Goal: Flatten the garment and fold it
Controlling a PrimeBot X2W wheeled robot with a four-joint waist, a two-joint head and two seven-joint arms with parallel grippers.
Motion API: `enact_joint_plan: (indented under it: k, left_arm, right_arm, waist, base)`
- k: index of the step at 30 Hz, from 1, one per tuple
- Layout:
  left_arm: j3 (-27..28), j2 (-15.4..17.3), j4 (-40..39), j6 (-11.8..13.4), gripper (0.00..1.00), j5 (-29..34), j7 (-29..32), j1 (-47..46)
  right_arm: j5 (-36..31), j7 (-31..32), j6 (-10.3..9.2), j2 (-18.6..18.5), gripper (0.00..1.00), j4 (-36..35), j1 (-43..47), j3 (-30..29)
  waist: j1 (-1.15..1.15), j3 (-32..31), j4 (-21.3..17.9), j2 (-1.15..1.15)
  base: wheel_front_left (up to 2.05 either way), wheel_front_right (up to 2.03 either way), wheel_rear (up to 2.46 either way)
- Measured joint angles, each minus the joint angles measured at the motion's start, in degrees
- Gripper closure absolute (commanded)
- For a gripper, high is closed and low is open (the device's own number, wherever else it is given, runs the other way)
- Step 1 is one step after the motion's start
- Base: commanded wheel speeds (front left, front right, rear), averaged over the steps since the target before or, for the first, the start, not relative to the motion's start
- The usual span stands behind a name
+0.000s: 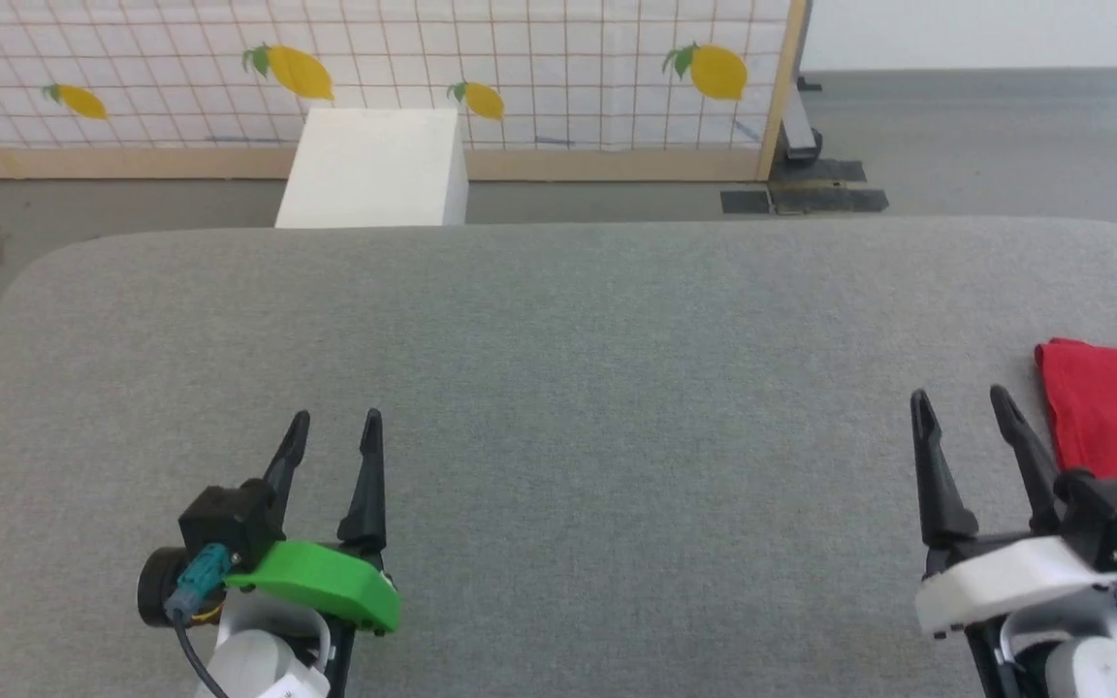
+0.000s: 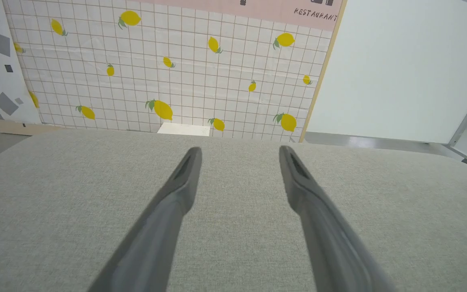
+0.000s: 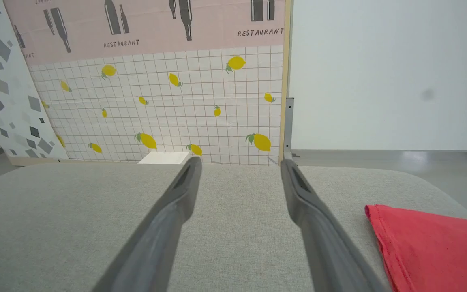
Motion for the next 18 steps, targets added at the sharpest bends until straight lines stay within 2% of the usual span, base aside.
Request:
enact_joint_plan:
  k: [8, 18]
  left_arm:
    - [-0.38, -0.29, 1.11, 0.0, 0.0, -0.01, 0.0, 0.86]
    - [-0.29, -0.43, 1.32, 0.0, 0.0, -0.01, 0.0, 0.89]
  right_arm:
    - [2.15, -1.69, -0.01, 0.01, 0.0, 1.07, 2.87, -0.88]
    - [2.33, -1.68, -0.01, 0.0, 0.0, 0.92, 2.89, -0.93]
  waist:
    - [0.0, -0.99, 1.59, 0.0]
    - [0.0, -0.72, 1.3, 0.0]
  base:
    - [0.0, 0.0, 0.0]
    - [0.0, 0.0, 0.0]
